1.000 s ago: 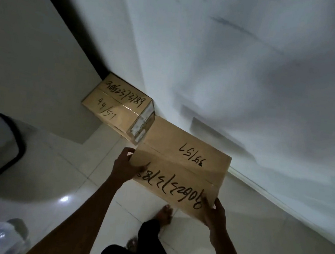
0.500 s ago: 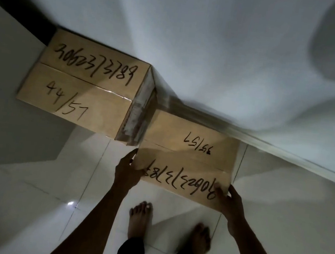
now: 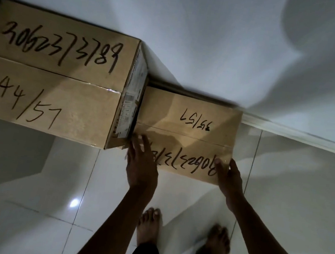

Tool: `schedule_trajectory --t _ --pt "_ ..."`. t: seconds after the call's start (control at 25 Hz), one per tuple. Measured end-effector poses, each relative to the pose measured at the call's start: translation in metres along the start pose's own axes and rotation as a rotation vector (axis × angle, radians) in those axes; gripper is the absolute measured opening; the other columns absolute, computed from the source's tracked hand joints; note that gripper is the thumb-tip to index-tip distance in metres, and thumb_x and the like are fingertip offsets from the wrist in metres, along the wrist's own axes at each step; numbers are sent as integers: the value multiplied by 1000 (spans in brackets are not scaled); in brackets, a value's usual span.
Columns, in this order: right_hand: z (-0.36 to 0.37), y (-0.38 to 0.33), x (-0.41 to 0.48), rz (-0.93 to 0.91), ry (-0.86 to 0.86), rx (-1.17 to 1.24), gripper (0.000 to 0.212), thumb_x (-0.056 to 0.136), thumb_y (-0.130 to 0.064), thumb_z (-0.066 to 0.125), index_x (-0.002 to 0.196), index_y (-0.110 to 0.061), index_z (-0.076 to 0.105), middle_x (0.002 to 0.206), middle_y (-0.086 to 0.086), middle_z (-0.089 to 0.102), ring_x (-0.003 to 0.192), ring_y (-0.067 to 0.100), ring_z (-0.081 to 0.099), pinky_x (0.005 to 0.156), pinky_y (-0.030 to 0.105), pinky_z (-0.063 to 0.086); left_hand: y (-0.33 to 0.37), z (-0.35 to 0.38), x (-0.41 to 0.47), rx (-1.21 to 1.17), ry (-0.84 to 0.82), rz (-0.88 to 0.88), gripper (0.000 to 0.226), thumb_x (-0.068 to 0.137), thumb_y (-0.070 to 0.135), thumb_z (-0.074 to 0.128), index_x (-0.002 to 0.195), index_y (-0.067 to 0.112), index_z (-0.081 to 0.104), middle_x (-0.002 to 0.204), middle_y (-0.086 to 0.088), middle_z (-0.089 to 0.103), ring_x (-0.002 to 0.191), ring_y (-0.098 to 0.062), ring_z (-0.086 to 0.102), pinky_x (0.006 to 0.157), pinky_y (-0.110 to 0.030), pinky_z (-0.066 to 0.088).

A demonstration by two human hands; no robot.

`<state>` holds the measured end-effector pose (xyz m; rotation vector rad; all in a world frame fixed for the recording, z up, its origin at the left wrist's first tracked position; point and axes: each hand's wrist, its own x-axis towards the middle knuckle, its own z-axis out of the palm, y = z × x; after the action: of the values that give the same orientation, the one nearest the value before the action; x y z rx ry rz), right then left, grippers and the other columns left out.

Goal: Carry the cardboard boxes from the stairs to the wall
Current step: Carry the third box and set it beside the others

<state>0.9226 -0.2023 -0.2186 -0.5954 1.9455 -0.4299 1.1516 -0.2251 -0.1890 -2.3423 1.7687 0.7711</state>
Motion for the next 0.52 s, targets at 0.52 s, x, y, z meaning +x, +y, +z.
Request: schedule_trajectory --t 0.52 --pt "-8 -56 -47 25 12 -198 66 93 -39 57 142 -7 27 135 21 52 121 39 56 90 44 53 4 -67 -2 124 -331 205 88 92 36 55 153 12 -4 162 -15 -6 150 -36 3 117 -49 27"
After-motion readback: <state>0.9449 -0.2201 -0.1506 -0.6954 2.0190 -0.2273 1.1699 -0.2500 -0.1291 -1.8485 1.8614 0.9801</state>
